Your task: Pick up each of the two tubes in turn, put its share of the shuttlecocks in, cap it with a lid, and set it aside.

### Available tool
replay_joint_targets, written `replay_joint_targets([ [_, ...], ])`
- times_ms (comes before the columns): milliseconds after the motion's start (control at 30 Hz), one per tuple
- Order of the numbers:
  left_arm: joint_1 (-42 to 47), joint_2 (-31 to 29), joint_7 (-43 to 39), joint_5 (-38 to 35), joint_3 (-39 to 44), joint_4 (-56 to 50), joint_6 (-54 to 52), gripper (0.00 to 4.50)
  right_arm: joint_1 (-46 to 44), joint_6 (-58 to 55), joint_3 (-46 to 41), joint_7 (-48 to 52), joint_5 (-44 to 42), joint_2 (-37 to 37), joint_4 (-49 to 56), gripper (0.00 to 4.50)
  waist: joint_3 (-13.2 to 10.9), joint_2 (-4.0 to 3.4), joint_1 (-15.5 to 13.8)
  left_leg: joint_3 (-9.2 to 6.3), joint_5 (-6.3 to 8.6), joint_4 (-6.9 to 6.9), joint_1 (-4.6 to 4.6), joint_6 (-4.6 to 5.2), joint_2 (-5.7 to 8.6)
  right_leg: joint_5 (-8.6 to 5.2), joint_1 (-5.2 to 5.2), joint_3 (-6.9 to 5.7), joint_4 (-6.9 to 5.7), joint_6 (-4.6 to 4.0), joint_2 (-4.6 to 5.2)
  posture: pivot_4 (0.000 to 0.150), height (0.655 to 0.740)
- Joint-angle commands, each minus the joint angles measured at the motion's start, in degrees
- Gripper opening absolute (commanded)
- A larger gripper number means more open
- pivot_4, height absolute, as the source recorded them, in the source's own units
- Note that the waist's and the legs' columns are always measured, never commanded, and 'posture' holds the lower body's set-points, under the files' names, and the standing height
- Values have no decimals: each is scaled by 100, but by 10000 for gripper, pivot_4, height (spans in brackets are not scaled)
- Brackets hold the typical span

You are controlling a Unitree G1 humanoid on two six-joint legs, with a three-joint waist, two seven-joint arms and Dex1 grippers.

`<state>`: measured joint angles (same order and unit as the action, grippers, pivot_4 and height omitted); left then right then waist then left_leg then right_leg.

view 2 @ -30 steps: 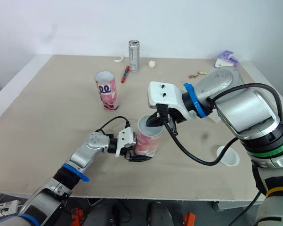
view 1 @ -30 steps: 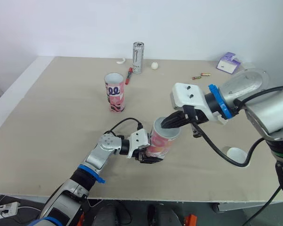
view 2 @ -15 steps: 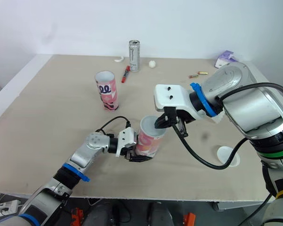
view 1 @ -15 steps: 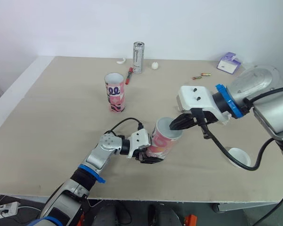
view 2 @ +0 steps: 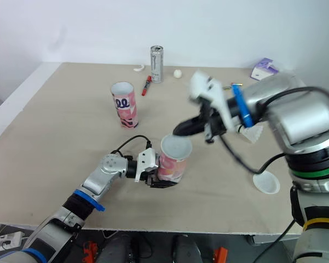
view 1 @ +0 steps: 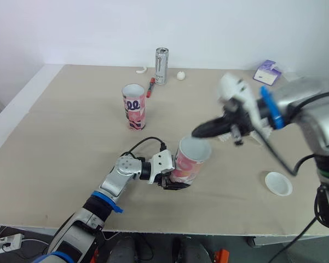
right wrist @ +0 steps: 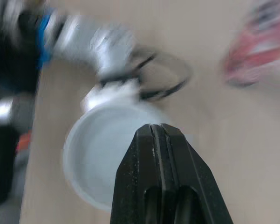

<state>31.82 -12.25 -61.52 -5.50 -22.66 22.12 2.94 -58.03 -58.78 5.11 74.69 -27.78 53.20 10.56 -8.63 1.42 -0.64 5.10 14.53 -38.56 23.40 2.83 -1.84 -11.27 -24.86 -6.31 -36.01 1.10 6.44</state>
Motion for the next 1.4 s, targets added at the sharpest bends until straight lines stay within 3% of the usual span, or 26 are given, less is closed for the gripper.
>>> replay_joint_targets([
  [33, -92, -189, 431, 393, 103, 792, 22, 35003, 364, 320, -1116, -405, -150, 203, -174, 496, -1, 5, -4, 1, 0, 0, 0, 0, 0, 1, 1, -1, 2, -1, 1, 1500, 7400],
  [200, -31, -87, 376, 139, 293, 847, 294, 35003, 1814, 657, -2687, -1187, -450, -175, 83, 496, -5, -3, 2, 6, 0, 1, -7, 0, -1, 10, 33, 3, 6, 10, -1, 1500, 7400],
  [333, -18, -15, 153, -123, 402, 698, 185, 35003, 3221, 1201, -3211, -1519, -486, -624, 617, 496, -16, -41, 8, -4, -1, 4, -12, 1, -21, 18, 38, -11, 5, 25, -19, 1500, 7400],
  [367, -11, -26, 49, -179, 403, 676, 114, 35003, 3665, 1363, -3201, -1441, -486, -702, 766, 5049, -18, -50, 11, 1, -1, 4, -7, 2, -22, 21, 26, -9, 5, 28, -25, 1500, 7400],
  [433, 0, -70, -101, -195, 373, 650, 102, 35003, 4302, 1791, -3057, -1328, -362, -774, 961, 8527, -18, -67, -2, -5, -2, 14, -5, 3, -17, 10, 23, 1, 3, 29, -50, 1500, 7400],
  [467, 3, -90, -145, -185, 363, 645, 132, 40326, 4536, 1965, -2948, -1276, -312, -777, 1034, 13284, -17, -68, -3, -5, 2, 14, -6, -4, -25, 5, 23, 3, 3, 24, -63, 1500, 7400],
  [500, 1, -106, -202, -187, 365, 629, 152, 41779, 4765, 2193, -2804, -1199, -236, -801, 1101, 14961, -17, -67, -5, -5, 5, 13, -1, -7, -28, 5, 16, 4, 3, 23, -68, 1500, 7400],
  [533, -1, -126, -271, -197, 372, 602, 162, 44790, 4999, 2443, -2616, -1105, -166, -845, 1166, 19671, -18, -64, 0, -11, 5, 14, 1, -8, -27, 0, 17, 3, 3, 20, -72, 1500, 7400],
  [733, 32, -167, -501, -253, 469, 480, 167, 45000, 5495, 3517, -1727, -892, 157, -1055, 994, 44819, -25, -54, 17, -8, 19, 13, -4, -23, -50, -11, 11, 13, 4, 12, -105, 1500, 7400],
  [933, 49, -419, -837, -361, 554, 208, 195, 45000, 5178, 4284, -1030, -1058, 630, -1340, 288, 44819, -39, -31, 23, -2, 29, 13, -2, -40, -77, -23, 0, 12, 3, -15, -135, 1500, 7400],
  [1400, -115, -1054, -1169, -728, 929, -456, -10, 45000, 4881, 4718, -390, -1322, 861, -1803, -211, 44819, -42, -28, 7, 0, 41, 11, 2, -63, -91, -42, -8, 15, -6, -46, -168, 1500, 7400],
])
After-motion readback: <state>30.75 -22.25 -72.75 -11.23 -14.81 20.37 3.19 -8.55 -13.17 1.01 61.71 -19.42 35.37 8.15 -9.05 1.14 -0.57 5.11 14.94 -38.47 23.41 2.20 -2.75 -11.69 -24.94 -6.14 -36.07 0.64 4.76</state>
